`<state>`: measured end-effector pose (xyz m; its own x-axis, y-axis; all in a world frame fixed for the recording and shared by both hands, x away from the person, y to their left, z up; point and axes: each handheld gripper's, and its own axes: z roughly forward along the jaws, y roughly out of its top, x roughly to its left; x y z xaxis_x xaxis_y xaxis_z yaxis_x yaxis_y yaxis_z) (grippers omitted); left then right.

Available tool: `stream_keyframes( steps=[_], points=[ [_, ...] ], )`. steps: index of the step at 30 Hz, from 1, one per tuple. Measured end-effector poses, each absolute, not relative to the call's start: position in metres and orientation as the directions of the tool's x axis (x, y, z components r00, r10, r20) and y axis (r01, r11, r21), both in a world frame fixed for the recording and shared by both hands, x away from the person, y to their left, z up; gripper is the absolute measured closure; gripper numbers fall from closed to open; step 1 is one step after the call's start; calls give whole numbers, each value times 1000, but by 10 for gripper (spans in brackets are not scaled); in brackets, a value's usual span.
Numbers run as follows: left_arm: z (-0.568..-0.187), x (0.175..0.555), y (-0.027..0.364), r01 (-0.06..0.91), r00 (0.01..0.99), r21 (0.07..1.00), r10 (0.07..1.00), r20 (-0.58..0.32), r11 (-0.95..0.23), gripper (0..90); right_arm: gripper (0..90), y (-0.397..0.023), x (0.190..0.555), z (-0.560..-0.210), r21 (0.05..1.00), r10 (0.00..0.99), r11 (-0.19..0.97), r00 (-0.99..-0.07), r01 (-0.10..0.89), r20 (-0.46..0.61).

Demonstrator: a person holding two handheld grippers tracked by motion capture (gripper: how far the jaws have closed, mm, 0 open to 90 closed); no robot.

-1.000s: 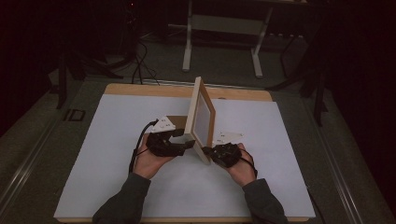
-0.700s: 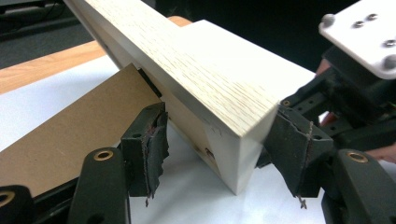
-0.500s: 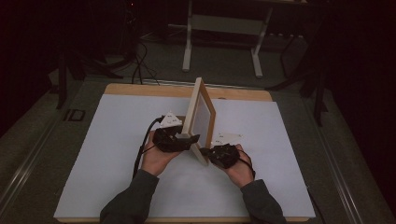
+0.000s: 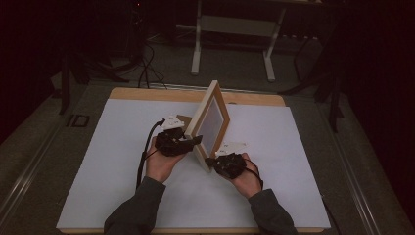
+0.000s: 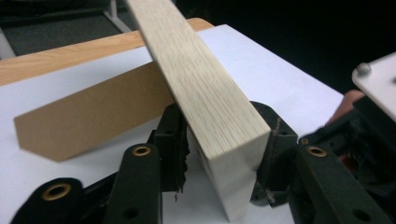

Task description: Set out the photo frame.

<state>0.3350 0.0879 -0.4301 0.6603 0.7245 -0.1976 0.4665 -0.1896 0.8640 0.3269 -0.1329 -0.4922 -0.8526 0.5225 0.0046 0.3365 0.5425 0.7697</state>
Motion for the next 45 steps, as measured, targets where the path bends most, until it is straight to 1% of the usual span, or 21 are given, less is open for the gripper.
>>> stream_keyframes(
  steps=[1,9,21,27,29,32,37,40,45],
  points=[
    [-431,336,90,473,654,864,726,-211,-175,618,900,-132,326,-492,766,521,550,-854,332,-4],
    [-432,339,94,482,634,863,740,-224,-152,639,900,-135,328,-490,772,532,543,-847,331,-11],
    [-432,341,99,484,586,865,783,-210,-131,666,900,-140,329,-489,774,545,532,-838,342,-4],
    [-431,339,95,467,560,875,808,-183,-126,654,899,-141,330,-490,773,547,533,-837,344,-4],
    [-431,340,95,466,553,877,812,-183,-120,630,900,-141,330,-490,773,548,532,-837,345,-4],
    [-430,343,94,461,532,883,824,-197,-86,623,897,-142,330,-490,776,550,528,-835,347,-1],
    [-430,344,90,447,525,891,830,-187,-82,659,895,-145,331,-489,777,555,524,-832,348,-1],
    [-429,346,92,456,529,886,826,-195,-82,663,895,-146,331,-488,781,558,519,-830,347,-2],
    [-429,351,100,481,539,874,808,-236,-65,681,892,-150,332,-485,787,567,508,-824,350,0]
  ],
)
